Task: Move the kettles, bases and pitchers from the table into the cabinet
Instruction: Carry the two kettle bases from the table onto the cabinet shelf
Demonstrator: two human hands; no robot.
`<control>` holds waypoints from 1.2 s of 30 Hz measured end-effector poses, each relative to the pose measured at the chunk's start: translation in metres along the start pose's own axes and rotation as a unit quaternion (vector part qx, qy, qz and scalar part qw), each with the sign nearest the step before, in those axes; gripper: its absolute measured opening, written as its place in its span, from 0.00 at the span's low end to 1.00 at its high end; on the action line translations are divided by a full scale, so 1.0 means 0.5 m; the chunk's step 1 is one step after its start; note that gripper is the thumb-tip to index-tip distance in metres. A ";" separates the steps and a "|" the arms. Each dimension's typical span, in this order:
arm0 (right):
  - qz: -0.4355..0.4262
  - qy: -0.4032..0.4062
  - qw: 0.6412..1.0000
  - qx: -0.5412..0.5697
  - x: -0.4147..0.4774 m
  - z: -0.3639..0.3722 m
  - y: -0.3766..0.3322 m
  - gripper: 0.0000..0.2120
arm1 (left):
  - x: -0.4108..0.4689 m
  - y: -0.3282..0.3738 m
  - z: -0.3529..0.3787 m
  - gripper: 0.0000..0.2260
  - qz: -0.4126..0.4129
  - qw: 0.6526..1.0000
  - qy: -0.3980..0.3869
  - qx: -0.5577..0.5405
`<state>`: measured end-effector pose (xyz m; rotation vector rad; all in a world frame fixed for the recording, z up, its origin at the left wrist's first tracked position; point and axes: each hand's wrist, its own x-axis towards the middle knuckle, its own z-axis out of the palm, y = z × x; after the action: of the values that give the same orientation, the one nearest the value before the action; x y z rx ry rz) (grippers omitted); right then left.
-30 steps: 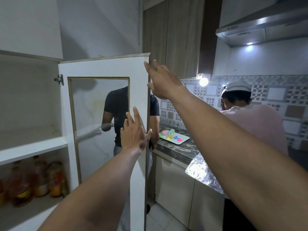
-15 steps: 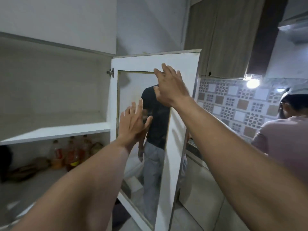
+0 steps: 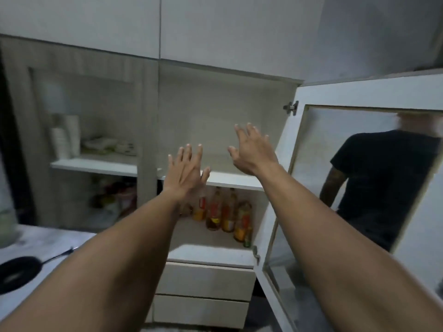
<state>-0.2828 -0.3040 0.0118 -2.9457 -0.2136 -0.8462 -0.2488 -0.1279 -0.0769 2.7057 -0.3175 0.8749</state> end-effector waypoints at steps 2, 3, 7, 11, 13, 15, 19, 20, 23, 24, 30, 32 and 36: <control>-0.019 -0.013 0.999 0.032 0.033 0.048 -0.063 0.33 | -0.004 -0.074 -0.012 0.31 -0.026 0.999 0.000 0.022; -0.034 -0.020 0.998 0.048 0.053 0.075 -0.105 0.33 | -0.009 -0.121 -0.021 0.31 -0.043 0.998 0.000 0.035; -0.077 -0.039 0.992 0.087 0.109 0.155 -0.240 0.33 | -0.030 -0.267 -0.043 0.30 -0.090 0.993 0.007 0.082; -0.121 -0.055 0.983 0.127 0.159 0.223 -0.376 0.33 | -0.051 -0.406 -0.073 0.30 -0.139 0.980 0.003 0.141; -0.136 -0.062 0.977 0.150 0.176 0.256 -0.433 0.33 | -0.070 -0.460 -0.082 0.30 -0.160 0.975 -0.005 0.156; -0.158 -0.082 0.969 0.170 0.191 0.292 -0.497 0.33 | -0.097 -0.524 -0.087 0.29 -0.189 0.969 -0.005 0.161; -0.202 -0.104 0.955 0.193 0.209 0.365 -0.595 0.33 | -0.146 -0.622 -0.086 0.30 -0.241 0.956 -0.018 0.168; -0.214 -0.110 0.950 0.197 0.217 0.387 -0.621 0.33 | -0.155 -0.647 -0.083 0.29 -0.253 0.952 -0.018 0.173; -0.246 -0.125 0.939 0.205 0.233 0.453 -0.684 0.32 | -0.179 -0.708 -0.069 0.28 -0.287 0.940 -0.023 0.185; -0.260 -0.133 0.933 0.209 0.241 0.481 -0.709 0.32 | -0.187 -0.735 -0.060 0.28 -0.305 0.933 -0.023 0.190; -0.323 -0.169 0.901 0.234 0.288 0.626 -0.813 0.32 | -0.221 -0.839 -0.003 0.27 -0.394 0.897 -0.017 0.202; -0.348 -0.191 0.887 0.238 0.301 0.676 -0.851 0.32 | -0.234 -0.863 0.019 0.27 -0.430 0.880 -0.012 0.203; -0.401 -0.226 0.854 0.243 0.301 0.758 -0.914 0.32 | -0.282 -0.898 0.060 0.28 -0.497 0.845 0.012 0.196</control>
<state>-0.0279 0.2043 -0.2159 -2.4440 -1.5008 -0.0450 -0.2140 0.2999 -0.2721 2.5924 1.2931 0.6522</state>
